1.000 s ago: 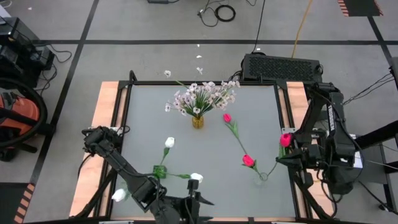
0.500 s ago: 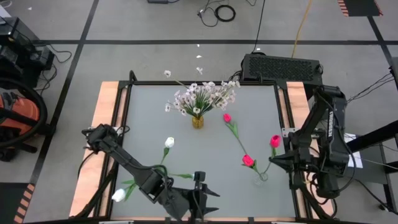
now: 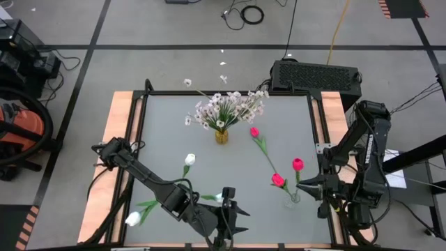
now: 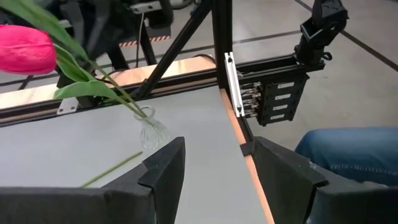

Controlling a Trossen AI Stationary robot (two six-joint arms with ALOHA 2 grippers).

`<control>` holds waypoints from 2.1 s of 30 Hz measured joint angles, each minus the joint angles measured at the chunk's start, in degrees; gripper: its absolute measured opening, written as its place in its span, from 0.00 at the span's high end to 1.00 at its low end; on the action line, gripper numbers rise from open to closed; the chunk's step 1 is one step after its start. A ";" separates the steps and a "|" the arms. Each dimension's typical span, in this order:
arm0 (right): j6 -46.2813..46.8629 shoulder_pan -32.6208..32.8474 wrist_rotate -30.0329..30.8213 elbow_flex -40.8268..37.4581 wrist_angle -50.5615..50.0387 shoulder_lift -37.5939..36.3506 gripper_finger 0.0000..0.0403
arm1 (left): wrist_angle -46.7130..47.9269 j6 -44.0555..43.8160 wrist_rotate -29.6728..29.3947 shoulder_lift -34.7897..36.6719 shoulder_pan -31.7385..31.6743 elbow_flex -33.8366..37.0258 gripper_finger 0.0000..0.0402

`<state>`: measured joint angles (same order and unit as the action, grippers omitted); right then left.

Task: Sort flowers into vase by color
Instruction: Put the bottom red flower into the transparent vase, then put the red flower into the transparent vase

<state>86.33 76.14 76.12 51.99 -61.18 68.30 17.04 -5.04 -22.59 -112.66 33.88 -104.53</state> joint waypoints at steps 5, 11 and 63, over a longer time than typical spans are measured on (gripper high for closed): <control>0.56 0.00 -9.26 0.00 -0.08 -0.16 0.77 | 0.52 0.21 0.00 0.00 -0.54 -0.02 0.51; 6.65 0.02 -13.70 -0.01 -3.63 -3.36 0.61 | 2.21 1.38 -0.01 0.00 -0.79 -0.02 0.51; -29.62 -48.15 -37.57 -19.91 30.06 -7.23 0.50 | 3.99 -2.10 -3.35 -1.28 3.29 -0.04 0.51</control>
<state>56.71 27.99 38.56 32.08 -31.11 61.07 21.03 -7.14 -25.94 -113.95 37.17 -104.57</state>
